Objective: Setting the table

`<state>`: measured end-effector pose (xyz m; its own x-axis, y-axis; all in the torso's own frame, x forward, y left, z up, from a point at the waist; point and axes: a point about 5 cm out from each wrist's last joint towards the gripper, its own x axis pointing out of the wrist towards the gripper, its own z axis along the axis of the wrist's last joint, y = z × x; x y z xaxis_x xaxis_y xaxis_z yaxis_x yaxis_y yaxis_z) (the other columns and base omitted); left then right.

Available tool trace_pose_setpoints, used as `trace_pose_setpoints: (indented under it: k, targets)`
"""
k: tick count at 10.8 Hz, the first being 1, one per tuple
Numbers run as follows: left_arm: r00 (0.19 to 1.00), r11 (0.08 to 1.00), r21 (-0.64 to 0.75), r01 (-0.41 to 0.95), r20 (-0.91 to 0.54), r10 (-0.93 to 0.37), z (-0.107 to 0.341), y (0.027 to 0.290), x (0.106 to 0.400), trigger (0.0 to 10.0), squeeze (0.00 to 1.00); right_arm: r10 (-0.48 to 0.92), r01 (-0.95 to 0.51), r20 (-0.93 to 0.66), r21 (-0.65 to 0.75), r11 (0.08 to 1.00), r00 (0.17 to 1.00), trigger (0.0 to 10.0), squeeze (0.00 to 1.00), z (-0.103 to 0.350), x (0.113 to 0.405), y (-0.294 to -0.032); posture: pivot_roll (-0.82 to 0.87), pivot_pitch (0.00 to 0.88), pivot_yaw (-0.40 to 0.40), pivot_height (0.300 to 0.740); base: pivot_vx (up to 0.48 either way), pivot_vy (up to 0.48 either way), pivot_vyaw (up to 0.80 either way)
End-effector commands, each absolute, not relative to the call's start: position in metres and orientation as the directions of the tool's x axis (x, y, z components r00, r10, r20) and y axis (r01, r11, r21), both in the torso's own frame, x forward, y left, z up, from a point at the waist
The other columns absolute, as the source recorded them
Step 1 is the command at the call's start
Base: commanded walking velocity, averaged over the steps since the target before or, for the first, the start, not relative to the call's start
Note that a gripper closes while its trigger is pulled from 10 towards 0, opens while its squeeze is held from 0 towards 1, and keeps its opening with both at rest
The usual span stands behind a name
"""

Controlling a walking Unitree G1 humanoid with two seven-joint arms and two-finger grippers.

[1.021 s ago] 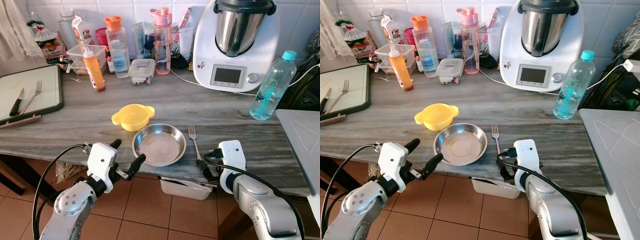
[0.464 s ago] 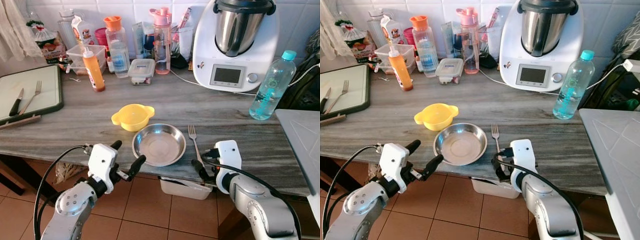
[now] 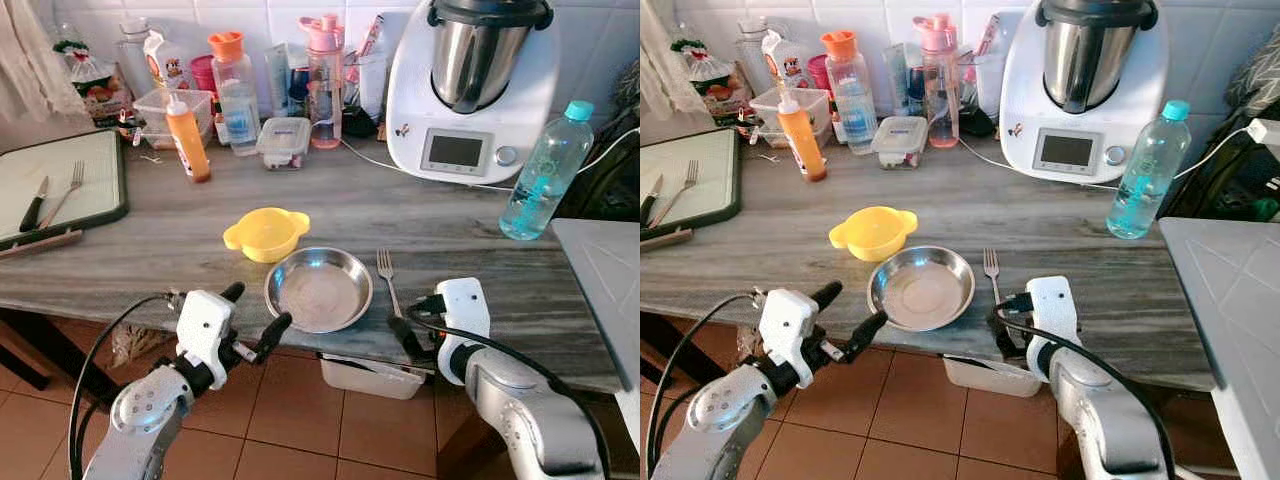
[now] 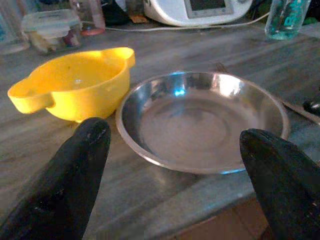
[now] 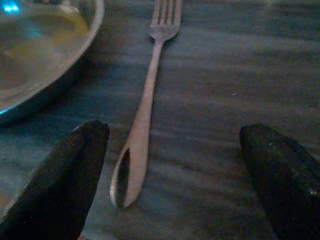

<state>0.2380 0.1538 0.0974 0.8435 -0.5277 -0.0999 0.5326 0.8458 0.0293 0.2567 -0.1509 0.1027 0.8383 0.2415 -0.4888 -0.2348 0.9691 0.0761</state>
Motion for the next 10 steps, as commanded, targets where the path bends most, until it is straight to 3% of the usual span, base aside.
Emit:
trace_pose_setpoints:
  k: [1,10]
  targets:
    - [0.847,0.848,0.045,0.528,-0.099,-0.522,0.098,0.157,0.239,10.0,0.00,0.275,-0.259,-0.464,0.100,0.961,0.842,10.0,0.00,0.109,0.256,-0.147,0.04,0.001,0.052,0.740,0.000,0.000,0.00]
    - [0.848,0.848,0.051,0.527,-0.097,-0.521,0.095,0.163,0.241,10.0,0.00,0.441,-0.360,-0.461,0.256,0.897,0.771,10.0,0.00,0.106,0.231,-0.154,0.04,0.000,0.057,0.740,0.000,0.000,0.00]
